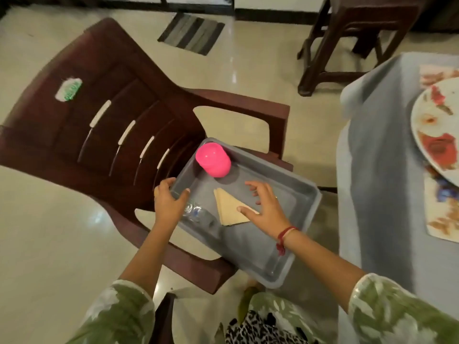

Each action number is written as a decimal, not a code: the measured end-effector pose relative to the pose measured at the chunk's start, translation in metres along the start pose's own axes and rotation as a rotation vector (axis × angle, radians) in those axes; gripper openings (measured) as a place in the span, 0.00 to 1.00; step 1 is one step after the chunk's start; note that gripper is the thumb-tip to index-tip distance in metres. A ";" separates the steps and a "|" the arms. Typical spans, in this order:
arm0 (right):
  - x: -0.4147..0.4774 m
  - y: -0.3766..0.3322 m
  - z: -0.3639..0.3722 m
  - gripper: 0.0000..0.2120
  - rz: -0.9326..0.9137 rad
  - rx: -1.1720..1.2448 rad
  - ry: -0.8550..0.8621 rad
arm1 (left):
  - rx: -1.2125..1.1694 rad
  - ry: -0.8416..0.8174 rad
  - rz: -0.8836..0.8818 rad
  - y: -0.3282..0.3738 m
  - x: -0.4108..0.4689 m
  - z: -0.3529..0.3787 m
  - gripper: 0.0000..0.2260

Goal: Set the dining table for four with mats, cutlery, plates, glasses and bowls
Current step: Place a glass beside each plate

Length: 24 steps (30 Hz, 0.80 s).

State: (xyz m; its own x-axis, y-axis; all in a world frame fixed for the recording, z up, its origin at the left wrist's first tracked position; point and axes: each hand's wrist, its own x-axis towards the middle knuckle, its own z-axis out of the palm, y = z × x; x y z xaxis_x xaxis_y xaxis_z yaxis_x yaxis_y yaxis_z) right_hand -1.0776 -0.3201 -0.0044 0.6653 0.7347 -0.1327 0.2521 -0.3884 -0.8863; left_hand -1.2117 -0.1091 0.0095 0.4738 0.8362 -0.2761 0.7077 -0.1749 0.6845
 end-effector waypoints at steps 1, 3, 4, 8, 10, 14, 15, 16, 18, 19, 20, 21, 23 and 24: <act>0.007 0.004 0.015 0.28 -0.004 -0.011 -0.040 | 0.038 -0.021 -0.039 -0.012 0.007 0.000 0.25; 0.019 0.012 0.045 0.29 0.003 -0.014 -0.117 | 0.098 -0.053 -0.111 -0.035 0.019 0.000 0.30; 0.023 0.015 0.056 0.30 0.011 -0.009 -0.150 | 0.114 -0.073 -0.141 -0.042 0.023 0.001 0.32; 0.043 0.031 0.111 0.36 0.045 -0.060 -0.314 | 0.182 -0.125 -0.162 -0.073 0.038 0.002 0.27; 0.051 0.039 0.136 0.41 0.047 -0.105 -0.386 | 0.289 -0.148 -0.063 -0.090 0.047 0.002 0.27; 0.063 0.055 0.175 0.46 0.045 -0.179 -0.448 | 0.653 -0.282 0.113 -0.117 0.071 0.006 0.36; 0.066 0.058 0.184 0.48 0.049 -0.201 -0.446 | 0.740 -0.308 0.157 -0.120 0.079 0.008 0.37; 0.068 0.061 0.190 0.49 0.056 -0.221 -0.434 | 0.808 -0.328 0.204 -0.121 0.086 0.009 0.39; 0.072 0.066 0.203 0.49 0.080 -0.225 -0.396 | 0.900 -0.371 0.287 -0.123 0.100 0.012 0.41; 0.073 0.067 0.208 0.49 0.091 -0.214 -0.377 | 0.925 -0.397 0.316 -0.124 0.105 0.013 0.41; 0.074 0.068 0.214 0.48 0.097 -0.197 -0.356 | 0.939 -0.426 0.341 -0.126 0.110 0.015 0.39; 0.075 0.069 0.218 0.46 0.096 -0.180 -0.323 | 0.944 -0.453 0.361 -0.128 0.114 0.017 0.37; 0.077 0.071 0.224 0.38 0.084 -0.140 -0.231 | 0.912 -0.476 0.384 -0.131 0.118 0.020 0.34; 0.077 0.070 0.225 0.34 0.083 -0.116 -0.193 | 0.868 -0.472 0.380 -0.133 0.119 0.020 0.33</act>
State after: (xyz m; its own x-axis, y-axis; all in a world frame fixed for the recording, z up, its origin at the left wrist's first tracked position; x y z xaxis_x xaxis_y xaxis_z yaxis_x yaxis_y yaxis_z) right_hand -1.1665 -0.1656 -0.1765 0.5430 0.7862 -0.2950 0.2889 -0.5047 -0.8135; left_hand -1.2389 0.0028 -0.1279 0.7662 0.3944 -0.5072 0.5141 -0.8499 0.1158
